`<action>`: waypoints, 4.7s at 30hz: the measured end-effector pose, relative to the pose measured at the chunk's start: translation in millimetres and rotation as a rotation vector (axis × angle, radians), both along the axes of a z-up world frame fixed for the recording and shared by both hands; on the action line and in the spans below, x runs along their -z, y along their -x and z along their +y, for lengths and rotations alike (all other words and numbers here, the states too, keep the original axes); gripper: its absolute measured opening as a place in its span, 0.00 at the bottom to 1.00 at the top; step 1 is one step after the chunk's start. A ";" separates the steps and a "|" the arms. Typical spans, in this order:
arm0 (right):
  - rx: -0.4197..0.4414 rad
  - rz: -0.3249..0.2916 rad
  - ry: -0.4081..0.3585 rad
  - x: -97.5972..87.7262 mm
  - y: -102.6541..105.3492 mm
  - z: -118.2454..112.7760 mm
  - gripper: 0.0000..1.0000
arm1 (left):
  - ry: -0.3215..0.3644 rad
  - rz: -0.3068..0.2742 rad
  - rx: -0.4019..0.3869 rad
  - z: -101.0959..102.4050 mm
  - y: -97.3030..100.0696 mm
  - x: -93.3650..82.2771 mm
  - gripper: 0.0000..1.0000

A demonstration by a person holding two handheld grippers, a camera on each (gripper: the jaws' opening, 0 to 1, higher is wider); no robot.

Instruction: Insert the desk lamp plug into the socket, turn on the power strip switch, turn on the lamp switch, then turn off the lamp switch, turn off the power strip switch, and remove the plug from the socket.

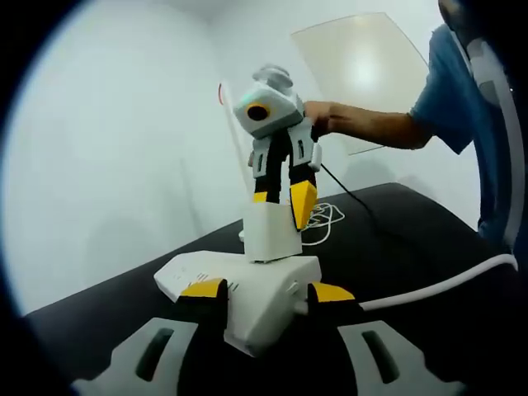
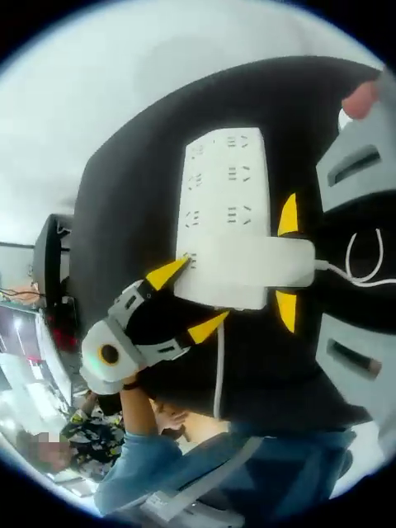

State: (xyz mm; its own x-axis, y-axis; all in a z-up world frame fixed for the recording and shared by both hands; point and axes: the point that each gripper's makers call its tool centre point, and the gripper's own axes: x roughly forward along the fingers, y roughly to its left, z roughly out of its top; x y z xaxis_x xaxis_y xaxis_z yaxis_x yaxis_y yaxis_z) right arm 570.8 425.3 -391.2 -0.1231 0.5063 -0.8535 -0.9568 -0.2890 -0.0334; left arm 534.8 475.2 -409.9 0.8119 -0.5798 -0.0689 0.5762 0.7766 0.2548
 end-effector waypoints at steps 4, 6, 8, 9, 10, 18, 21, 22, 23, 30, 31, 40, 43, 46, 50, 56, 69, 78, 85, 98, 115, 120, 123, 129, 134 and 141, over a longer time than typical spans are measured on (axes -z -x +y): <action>0.023 -0.001 0.028 1.8 1.1 -1.1 0.23 | 0.000 0.001 0.000 0.3 -1.1 0.2 0.37; 0.030 -0.008 0.051 2.3 1.8 -1.7 0.23 | 0.000 0.002 0.000 0.3 -1.1 0.2 0.36; 0.036 -0.012 0.075 0.1 2.7 -0.6 0.22 | -0.001 0.004 0.001 -0.1 -1.2 0.6 0.36; 0.035 -0.016 0.093 -1.5 3.2 0.4 0.22 | -0.001 0.005 0.001 -0.4 -1.2 0.6 0.36; 0.030 -0.021 0.114 -3.6 4.1 1.7 0.22 | -0.003 0.005 0.001 -0.5 -1.1 0.7 0.36; 0.050 -0.122 0.351 -8.7 6.0 1.8 0.21 | 0.003 0.017 0.002 0.0 -1.2 1.6 0.36; 0.047 -0.128 0.354 -8.8 7.4 2.4 0.21 | 0.008 0.018 0.001 0.2 -1.1 1.5 0.36; 0.045 -0.127 0.347 -8.9 7.4 1.5 0.21 | 0.010 0.017 0.001 0.3 -1.0 1.4 0.36; 0.038 -0.120 0.328 -7.8 7.7 -0.2 0.21 | 0.011 0.016 0.001 -0.3 -1.0 1.6 0.36; 0.073 -0.028 0.132 -2.0 5.3 -6.9 0.21 | 0.002 0.010 0.002 -1.3 -0.5 1.5 0.36; 0.069 -0.029 0.132 -0.4 5.4 -9.5 0.21 | 0.002 0.009 0.002 -1.2 -0.3 1.5 0.36; 0.110 0.003 0.023 6.6 2.7 -13.8 0.21 | 0.001 0.007 0.000 -1.7 0.6 0.8 0.36; 0.128 0.008 -0.027 4.8 2.8 -13.8 0.21 | -0.001 0.004 0.000 -1.9 0.9 0.5 0.36; 0.125 0.003 -0.038 3.3 1.9 -11.0 0.21 | -0.002 0.002 0.000 -2.0 1.1 0.3 0.36; 0.122 -0.014 0.002 -0.8 3.5 -7.1 0.21 | -0.002 0.003 0.000 -2.2 1.4 0.4 0.36; 0.103 -0.045 0.073 -12.9 5.5 -4.1 0.21 | -0.001 0.003 0.000 -2.1 1.4 0.3 0.36; 0.178 0.174 0.014 -35.6 -0.2 -14.3 0.22 | -0.010 -0.015 -0.002 -0.6 0.9 -1.4 0.37; 0.286 0.394 -0.031 -22.1 -7.6 -42.6 0.22 | -0.006 -0.016 -0.002 -0.2 1.2 -1.7 0.37; 0.343 0.549 -0.033 -3.2 -8.5 -47.6 0.22 | -0.002 -0.015 -0.003 0.6 0.3 -1.2 0.37; 0.319 0.593 -0.096 6.7 -15.7 -40.7 0.23 | 0.004 -0.012 -0.002 0.8 -0.6 -0.8 0.38; 0.325 0.451 -0.202 -10.8 -38.0 -49.6 0.18 | 0.014 -0.006 -0.007 1.4 -1.8 0.0 0.39; 0.330 0.441 -0.247 -21.3 -41.7 -53.6 0.19 | 0.008 0.002 -0.012 3.5 -2.0 0.4 0.39; 0.331 0.432 -0.272 -26.0 -43.0 -56.5 0.20 | 0.022 0.046 -0.039 9.9 -1.0 1.1 0.44; 0.310 0.391 -0.342 -39.7 -43.3 -68.8 0.23 | 0.096 0.133 -0.053 10.8 -1.3 4.6 0.55; 0.304 0.352 -0.393 -51.4 -43.6 -81.6 0.29 | 0.106 0.161 -0.073 13.4 -1.6 6.7 0.56; 0.301 0.304 -0.423 -62.6 -43.9 -96.9 0.31 | 0.168 0.169 -0.135 25.2 -6.0 -8.5 0.56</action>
State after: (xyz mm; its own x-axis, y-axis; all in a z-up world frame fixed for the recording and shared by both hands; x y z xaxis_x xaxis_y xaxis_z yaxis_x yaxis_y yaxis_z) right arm 614.7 328.4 -328.6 -0.1290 0.8447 -0.5194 -0.9791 -0.0253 0.2020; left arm 540.8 500.4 -401.5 0.8678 -0.4817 -0.1222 0.4879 0.8725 0.0252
